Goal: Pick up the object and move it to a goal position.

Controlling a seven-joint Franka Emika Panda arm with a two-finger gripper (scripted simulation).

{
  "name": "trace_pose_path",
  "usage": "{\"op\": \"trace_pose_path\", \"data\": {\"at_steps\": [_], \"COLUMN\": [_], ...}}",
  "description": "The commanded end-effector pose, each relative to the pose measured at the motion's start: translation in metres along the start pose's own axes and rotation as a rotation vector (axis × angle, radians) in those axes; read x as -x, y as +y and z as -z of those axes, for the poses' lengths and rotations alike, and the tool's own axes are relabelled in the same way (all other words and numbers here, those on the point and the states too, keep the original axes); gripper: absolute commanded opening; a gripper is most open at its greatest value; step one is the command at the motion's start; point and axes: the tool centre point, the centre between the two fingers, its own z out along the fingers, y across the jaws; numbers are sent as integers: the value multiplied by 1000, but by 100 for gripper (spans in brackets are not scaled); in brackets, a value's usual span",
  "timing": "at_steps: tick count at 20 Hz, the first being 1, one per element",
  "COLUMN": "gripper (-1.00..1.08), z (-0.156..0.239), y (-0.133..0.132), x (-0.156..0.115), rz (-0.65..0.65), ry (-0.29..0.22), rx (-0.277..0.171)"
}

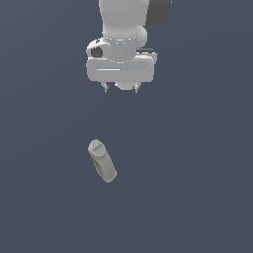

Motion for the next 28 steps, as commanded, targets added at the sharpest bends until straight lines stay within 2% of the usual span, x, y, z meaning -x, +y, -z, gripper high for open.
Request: {"op": "trace_pose_path", "data": {"at_steps": [1,12,20,28], "gripper": [100,100,100,100], "z": [0,10,9,5], "y": [0,-22,-18,-9], "x": [0,2,-5,-29], "rz": [0,75,95,185], "ry": [0,9,7,1], "rx": [0,2,1,0]}}
